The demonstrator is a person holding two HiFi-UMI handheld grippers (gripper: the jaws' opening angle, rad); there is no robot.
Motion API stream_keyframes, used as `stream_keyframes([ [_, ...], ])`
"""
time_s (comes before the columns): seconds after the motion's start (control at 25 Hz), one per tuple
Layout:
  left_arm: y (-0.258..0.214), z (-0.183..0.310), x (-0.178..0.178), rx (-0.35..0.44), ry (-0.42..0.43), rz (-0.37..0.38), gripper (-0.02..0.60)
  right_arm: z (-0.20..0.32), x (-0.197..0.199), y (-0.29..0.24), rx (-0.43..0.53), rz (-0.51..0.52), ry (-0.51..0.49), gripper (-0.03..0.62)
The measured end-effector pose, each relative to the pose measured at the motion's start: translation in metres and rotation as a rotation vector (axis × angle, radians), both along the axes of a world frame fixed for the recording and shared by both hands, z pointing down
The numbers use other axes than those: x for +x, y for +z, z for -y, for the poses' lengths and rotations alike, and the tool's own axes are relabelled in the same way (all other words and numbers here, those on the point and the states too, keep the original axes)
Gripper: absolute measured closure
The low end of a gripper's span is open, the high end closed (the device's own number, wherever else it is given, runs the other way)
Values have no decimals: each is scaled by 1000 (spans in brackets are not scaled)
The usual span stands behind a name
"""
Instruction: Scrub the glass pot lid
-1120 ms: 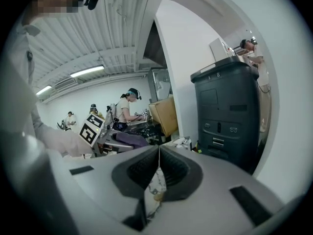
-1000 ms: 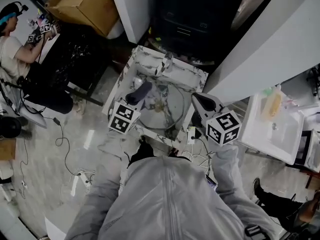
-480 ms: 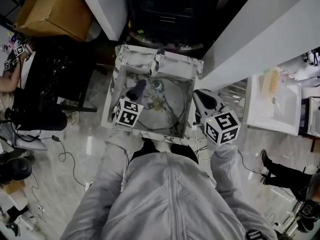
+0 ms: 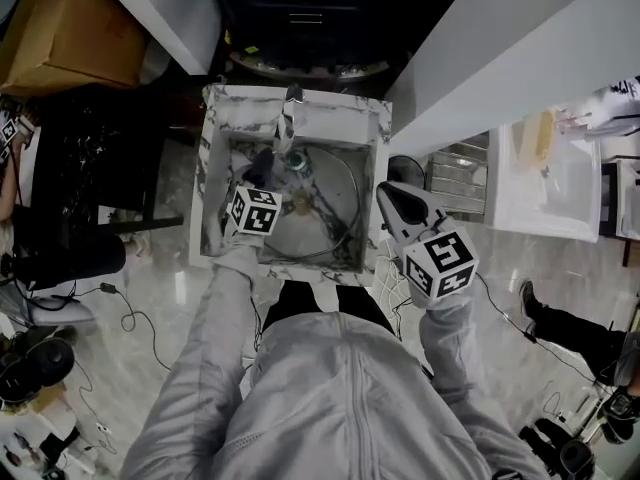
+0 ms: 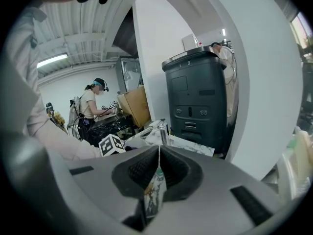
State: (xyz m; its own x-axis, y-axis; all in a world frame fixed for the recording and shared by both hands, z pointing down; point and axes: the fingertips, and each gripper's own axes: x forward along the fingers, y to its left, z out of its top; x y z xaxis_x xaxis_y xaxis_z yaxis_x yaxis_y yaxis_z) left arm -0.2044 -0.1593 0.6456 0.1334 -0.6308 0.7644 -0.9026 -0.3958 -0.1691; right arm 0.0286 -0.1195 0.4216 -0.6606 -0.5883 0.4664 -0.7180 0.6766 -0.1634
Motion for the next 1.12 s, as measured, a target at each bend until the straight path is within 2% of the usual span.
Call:
stream_keyframes([
  [0.36,47,19,8,-85,-30,22,511,-1,16,13,-39,13,54,565],
  [0.52,62,22,31,-107,-4,18,511,0,32,14,-48,6,92,565],
  [0.68,69,26,52,-128,-5,-24,509,1,40,19,-63,8,114,565],
  [0.96,69,34,78,-136,35,-54,509,0,48,27,-81,14,147,565],
  [1.12,70,34,107,-150,107,-81,510,-3,51,31,-93,8,158,565],
])
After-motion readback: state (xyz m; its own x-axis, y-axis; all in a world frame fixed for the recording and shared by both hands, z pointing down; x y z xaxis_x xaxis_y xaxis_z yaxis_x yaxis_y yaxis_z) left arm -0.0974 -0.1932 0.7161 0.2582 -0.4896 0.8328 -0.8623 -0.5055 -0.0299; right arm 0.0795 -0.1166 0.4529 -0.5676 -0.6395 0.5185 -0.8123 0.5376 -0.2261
